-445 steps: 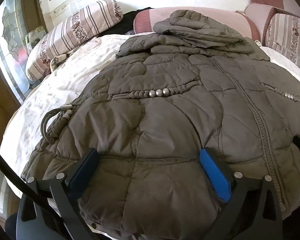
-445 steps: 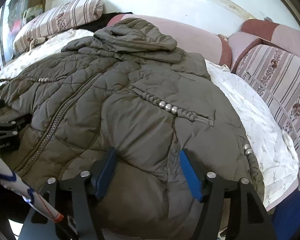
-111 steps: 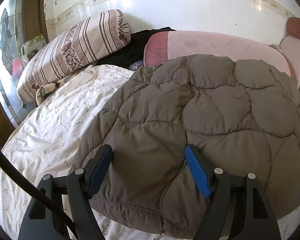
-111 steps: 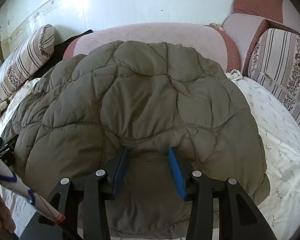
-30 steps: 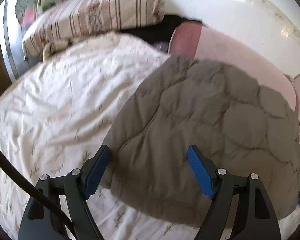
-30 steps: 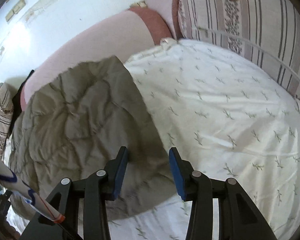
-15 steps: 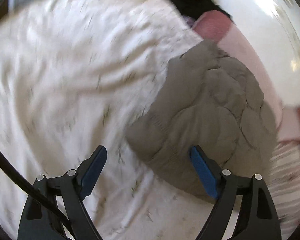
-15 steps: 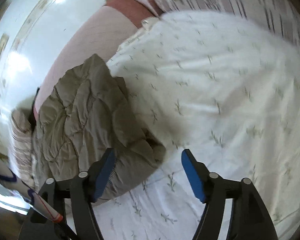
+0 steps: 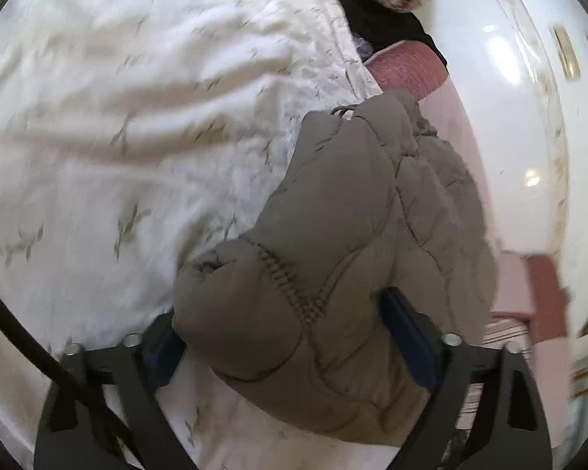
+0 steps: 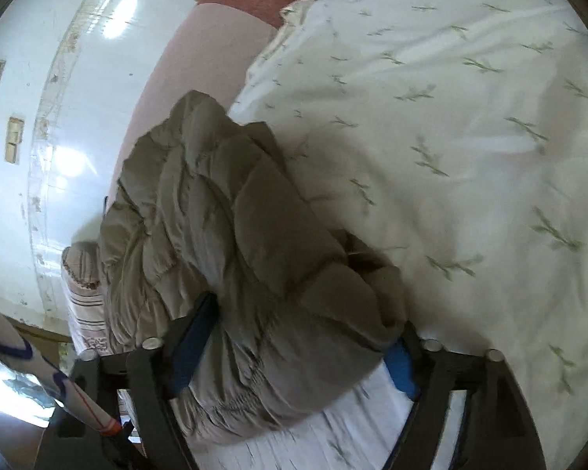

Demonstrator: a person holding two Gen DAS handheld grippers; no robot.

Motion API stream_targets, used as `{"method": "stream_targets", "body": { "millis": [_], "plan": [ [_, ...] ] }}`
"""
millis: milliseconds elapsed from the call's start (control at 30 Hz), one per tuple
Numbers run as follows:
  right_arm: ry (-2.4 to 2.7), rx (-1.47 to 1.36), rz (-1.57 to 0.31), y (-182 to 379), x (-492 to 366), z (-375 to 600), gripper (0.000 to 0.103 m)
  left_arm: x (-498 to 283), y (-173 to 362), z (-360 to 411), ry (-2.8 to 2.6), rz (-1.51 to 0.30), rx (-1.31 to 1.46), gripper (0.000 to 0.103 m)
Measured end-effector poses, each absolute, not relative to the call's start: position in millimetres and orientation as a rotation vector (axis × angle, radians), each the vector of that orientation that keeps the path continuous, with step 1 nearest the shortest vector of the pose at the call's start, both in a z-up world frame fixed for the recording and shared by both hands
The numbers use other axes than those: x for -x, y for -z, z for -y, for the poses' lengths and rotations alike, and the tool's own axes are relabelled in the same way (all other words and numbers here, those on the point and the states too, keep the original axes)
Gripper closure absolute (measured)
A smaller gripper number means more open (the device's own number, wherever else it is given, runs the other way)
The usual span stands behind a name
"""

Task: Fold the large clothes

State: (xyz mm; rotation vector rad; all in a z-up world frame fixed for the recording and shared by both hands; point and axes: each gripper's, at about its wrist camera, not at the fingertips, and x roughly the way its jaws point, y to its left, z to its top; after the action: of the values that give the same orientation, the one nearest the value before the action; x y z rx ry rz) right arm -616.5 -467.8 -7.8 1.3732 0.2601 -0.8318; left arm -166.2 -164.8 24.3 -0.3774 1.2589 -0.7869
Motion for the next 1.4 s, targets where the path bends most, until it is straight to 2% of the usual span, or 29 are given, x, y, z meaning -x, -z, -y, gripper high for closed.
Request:
{"method": "stream_targets", "body": {
  "millis": [33,100,200,333,500,733,800,900,933,1000,1067,1133,1267,1400],
  "plan": [
    [0.843,-1.356,-0.274,5,616,468,0.045,169,-30,171,0.772,-1.219,0.323,0.03],
    [0.869,-1.266,-0.314,-11,611,464,0.062,182,-52,179,0.744,-1.11,0.211,0.049],
    [0.971,-0.946,-0.426,-59,587,441,0.07,205,-85,178,0.736,-0.98,0.125,0.059],
    [0.999,-0.748,-0.426,-102,581,407,0.071,227,-112,149,0.747,-0.926,0.125,0.06],
    [0.946,-0.688,-0.393,-135,610,372,0.071,246,-126,96,0.773,-0.929,0.159,0.06],
    [0.883,-0.75,-0.377,-137,663,312,0.071,287,-103,28,0.774,-0.977,0.143,0.057],
    [0.878,-0.824,-0.4,-123,677,307,0.068,290,-83,17,0.759,-1.045,0.134,0.047],
    [0.869,-1.003,-0.467,-87,694,317,0.052,276,-68,4,0.757,-1.153,0.216,0.043],
    [0.853,-1.084,-0.467,-76,700,323,0.05,274,-68,-2,0.76,-1.161,0.254,0.043],
    [0.814,-1.278,-0.396,-59,727,329,0.038,271,-78,-15,0.744,-1.118,0.299,0.042],
    [0.81,-1.384,-0.319,-53,752,328,0.032,271,-92,-32,0.688,-1.019,0.341,0.042],
    [0.873,-1.415,-0.236,-56,779,324,0.032,275,-108,-42,0.628,-0.909,0.325,0.042],
    [1.024,-1.201,-0.213,-92,792,316,0.032,308,-127,-15,0.638,-0.757,0.167,0.042],
    [0.962,-0.903,-0.293,-123,731,293,0.034,367,-132,43,0.786,-0.654,-0.03,0.038]
  ]
}}
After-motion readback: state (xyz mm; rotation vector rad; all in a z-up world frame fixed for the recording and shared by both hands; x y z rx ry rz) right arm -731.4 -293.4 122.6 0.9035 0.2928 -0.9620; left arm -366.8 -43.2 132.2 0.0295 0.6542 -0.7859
